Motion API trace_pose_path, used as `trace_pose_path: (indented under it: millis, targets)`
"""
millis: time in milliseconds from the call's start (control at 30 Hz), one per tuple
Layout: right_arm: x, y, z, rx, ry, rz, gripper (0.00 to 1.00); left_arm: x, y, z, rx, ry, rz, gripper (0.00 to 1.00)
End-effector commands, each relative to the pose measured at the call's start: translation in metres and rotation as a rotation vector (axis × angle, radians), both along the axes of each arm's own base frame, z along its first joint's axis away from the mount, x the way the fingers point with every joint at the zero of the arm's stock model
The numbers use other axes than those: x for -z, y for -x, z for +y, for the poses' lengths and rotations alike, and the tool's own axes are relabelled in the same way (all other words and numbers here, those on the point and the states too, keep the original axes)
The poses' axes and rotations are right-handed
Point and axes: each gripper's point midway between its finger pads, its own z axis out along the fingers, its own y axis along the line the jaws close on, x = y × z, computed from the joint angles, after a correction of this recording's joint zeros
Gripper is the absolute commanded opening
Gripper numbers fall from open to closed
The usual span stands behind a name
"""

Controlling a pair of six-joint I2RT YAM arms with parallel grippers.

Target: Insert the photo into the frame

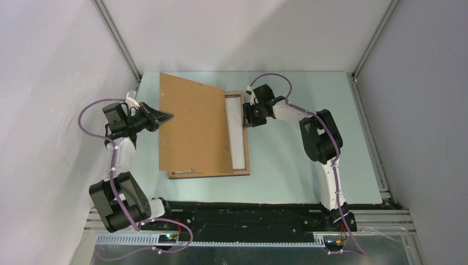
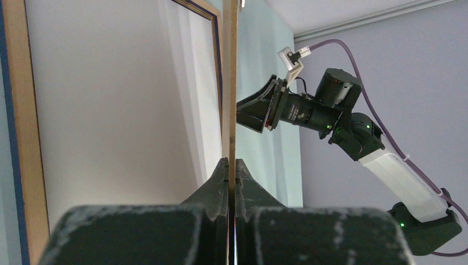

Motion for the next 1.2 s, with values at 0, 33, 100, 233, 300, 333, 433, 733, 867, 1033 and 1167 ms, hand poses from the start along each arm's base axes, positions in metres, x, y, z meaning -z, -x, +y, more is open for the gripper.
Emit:
trace_pose_path:
  millis: [0,33,100,233,300,333,433,733,867,1033,1167]
  targets:
    - [-0.006,-0.010,0.011,0.013,-0.004,-0.022,0.56,-0.042,0.003,-0.005,0.054,-0.008,-0.126,0.00]
    - [-0.005,-0.009,0.012,0.011,-0.006,-0.019,0.56,-0.042,0.003,-0.005,0.053,-0.007,-0.126,0.00]
    - [-0.003,-0.009,0.013,0.012,-0.009,-0.013,0.55,-0.043,0.003,-0.005,0.053,-0.006,-0.127,0.00]
    - [-0.001,-0.009,0.014,0.012,-0.011,-0.008,0.54,-0.044,0.001,-0.004,0.047,-0.009,-0.130,0.00]
    - [0.002,-0.009,0.014,0.012,-0.003,-0.006,0.52,-0.045,0.000,-0.003,0.041,-0.010,-0.131,0.00]
    - [0.004,-0.008,0.015,0.011,0.008,-0.008,0.50,-0.045,0.000,-0.003,0.041,-0.009,-0.132,0.00]
    - [0.009,-0.008,0.014,0.017,0.038,-0.008,0.45,-0.047,-0.001,-0.002,0.034,-0.007,-0.139,0.00]
    - [0.017,-0.006,0.004,0.054,0.096,-0.016,0.30,-0.050,-0.006,-0.001,0.023,0.003,-0.152,0.00]
    - [0.012,-0.002,-0.005,0.081,0.092,-0.028,0.25,-0.050,-0.010,0.000,0.016,0.005,-0.167,0.00]
    - [0.000,0.004,-0.015,0.114,0.076,-0.055,0.21,-0.043,-0.013,-0.004,0.018,0.050,-0.150,0.00]
    - [-0.001,0.008,-0.026,0.142,0.075,-0.059,0.19,-0.043,-0.014,-0.007,0.023,0.056,-0.153,0.00]
